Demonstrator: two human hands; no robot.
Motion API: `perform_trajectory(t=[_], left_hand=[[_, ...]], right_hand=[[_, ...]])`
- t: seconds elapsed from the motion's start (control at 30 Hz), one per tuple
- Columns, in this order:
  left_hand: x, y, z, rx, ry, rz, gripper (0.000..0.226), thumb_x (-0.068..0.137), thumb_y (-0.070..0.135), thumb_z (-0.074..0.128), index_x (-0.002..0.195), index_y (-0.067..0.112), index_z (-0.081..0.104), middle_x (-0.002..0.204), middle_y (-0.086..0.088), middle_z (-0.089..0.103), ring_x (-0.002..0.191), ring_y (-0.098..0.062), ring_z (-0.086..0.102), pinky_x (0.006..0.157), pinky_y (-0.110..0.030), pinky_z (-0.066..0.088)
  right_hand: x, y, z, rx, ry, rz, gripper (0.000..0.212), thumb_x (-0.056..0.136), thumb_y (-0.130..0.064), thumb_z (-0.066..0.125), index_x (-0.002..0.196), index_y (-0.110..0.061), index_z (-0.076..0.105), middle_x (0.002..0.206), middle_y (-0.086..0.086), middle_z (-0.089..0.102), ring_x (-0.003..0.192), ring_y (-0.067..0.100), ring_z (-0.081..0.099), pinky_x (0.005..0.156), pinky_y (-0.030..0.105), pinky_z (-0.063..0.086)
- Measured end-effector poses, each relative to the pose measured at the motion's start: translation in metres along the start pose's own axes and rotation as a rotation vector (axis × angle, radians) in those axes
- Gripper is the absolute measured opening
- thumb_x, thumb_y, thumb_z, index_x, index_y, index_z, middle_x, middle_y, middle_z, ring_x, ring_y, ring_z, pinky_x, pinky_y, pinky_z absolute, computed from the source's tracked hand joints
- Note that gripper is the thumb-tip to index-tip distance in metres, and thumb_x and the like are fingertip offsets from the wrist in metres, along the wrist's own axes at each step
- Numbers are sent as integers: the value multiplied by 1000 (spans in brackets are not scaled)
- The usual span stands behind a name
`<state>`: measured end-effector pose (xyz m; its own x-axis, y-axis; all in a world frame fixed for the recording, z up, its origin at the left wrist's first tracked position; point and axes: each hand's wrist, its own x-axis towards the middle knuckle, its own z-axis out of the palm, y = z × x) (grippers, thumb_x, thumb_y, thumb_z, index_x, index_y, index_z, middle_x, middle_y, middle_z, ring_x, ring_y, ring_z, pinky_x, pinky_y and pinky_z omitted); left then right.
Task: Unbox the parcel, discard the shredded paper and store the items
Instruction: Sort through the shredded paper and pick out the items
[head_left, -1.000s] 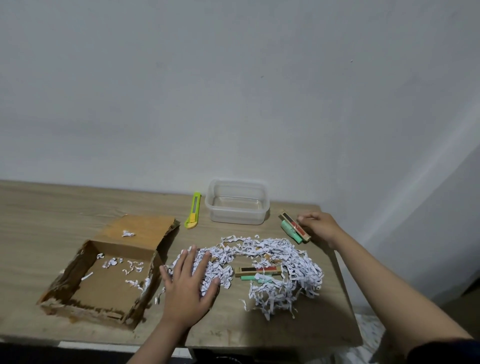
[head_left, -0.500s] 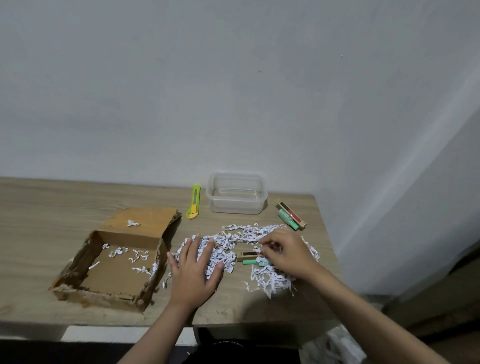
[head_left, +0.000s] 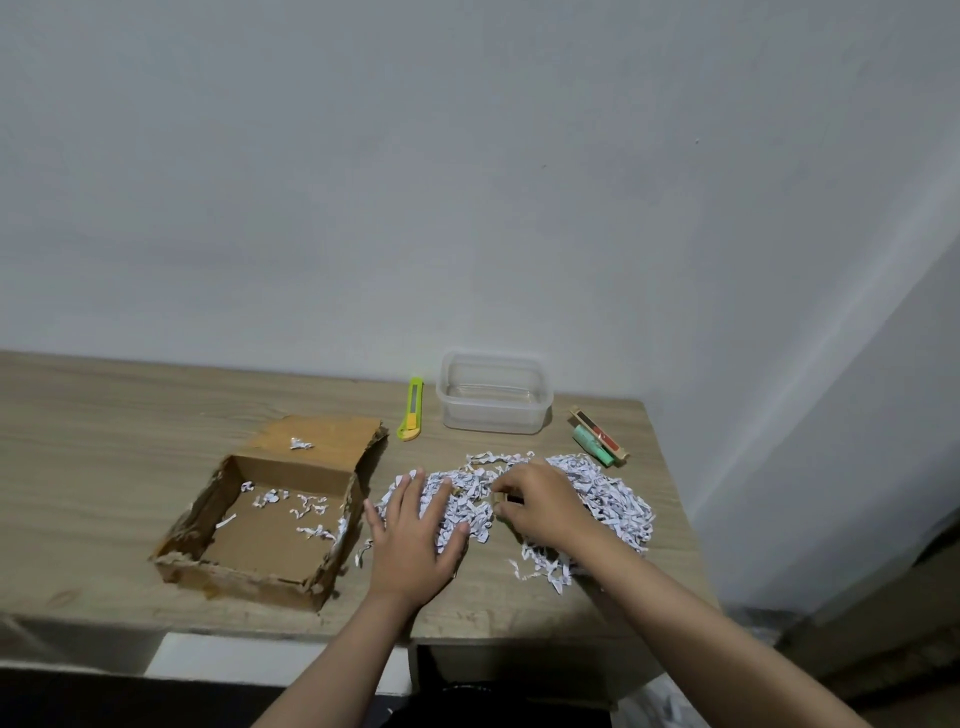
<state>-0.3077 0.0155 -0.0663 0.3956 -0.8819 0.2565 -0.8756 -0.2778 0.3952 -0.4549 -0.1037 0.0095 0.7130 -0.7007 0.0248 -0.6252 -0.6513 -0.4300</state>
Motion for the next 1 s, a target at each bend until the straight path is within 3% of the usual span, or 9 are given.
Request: perform_trajectory(t=[0.17, 0.27, 0.37, 0.53, 0.7, 0.83, 0.9, 1.0], left_hand=[[1, -2, -1, -7, -2, -2, 57, 85, 60, 36, 134, 34, 45, 146, -7, 40, 140, -28, 27, 107, -66, 6], [1, -2, 0, -5, -6, -7, 57, 85, 60, 37, 135, 34, 44, 147, -7, 39, 140, -28, 27, 107, -67, 6], [0, -1, -2, -1, 0, -11, 58, 84, 61, 38, 136, 35, 42, 150, -8, 34, 141, -29, 25, 107, -68, 5], [-4, 0, -7, -44, 58, -95, 69, 79, 66, 44, 139, 32, 38, 156, -11, 16, 144, -31, 11, 107, -60, -2], [-6, 1, -6, -111, 21, -174, 83, 77, 74, 33, 143, 23, 32, 154, -18, 22, 142, -33, 17, 113, -54, 21], [-3, 12, -6, -227, -37, -144, 87, 77, 74, 28, 147, 23, 24, 154, -15, 23, 142, -30, 19, 111, -46, 26], [-1, 24, -2, -306, -70, -123, 88, 77, 75, 30, 148, 25, 18, 155, -12, 19, 144, -27, 14, 111, -46, 26], [0, 45, 8, -378, -130, -66, 88, 78, 76, 32, 148, 26, 12, 157, -8, 14, 145, -22, 10, 113, -44, 22]], right_hand=[[-4, -9, -24, 188, 107, 42, 30, 81, -24, 68, 111, -20, 68, 108, -6, 68, 95, 12, 61, 87, 29, 49], [-6, -5, -37, 333, 179, 119, 30, 79, -18, 72, 109, -19, 69, 93, -14, 62, 71, 4, 57, 70, 16, 46], [-12, 0, -49, 471, 221, 194, 32, 78, -15, 73, 109, -20, 69, 81, -5, 64, 58, 10, 52, 66, 27, 52], [-25, 16, -62, 679, 330, 293, 21, 80, -14, 71, 96, -25, 73, 88, 7, 68, 75, 30, 68, 77, 44, 59], [-40, 33, -72, 822, 368, 372, 13, 80, -4, 70, 91, -12, 72, 93, 15, 66, 64, 16, 69, 64, 27, 58], [-49, 52, -77, 821, 416, 400, 15, 76, -5, 74, 83, -18, 72, 87, 11, 67, 71, 23, 65, 74, 41, 57], [-53, 59, -80, 839, 462, 422, 15, 75, -3, 75, 81, -17, 71, 86, 15, 68, 68, 21, 64, 65, 33, 57], [-59, 69, -84, 963, 557, 465, 15, 75, 6, 71, 88, 0, 67, 76, 16, 65, 50, 9, 61, 48, 18, 51]])
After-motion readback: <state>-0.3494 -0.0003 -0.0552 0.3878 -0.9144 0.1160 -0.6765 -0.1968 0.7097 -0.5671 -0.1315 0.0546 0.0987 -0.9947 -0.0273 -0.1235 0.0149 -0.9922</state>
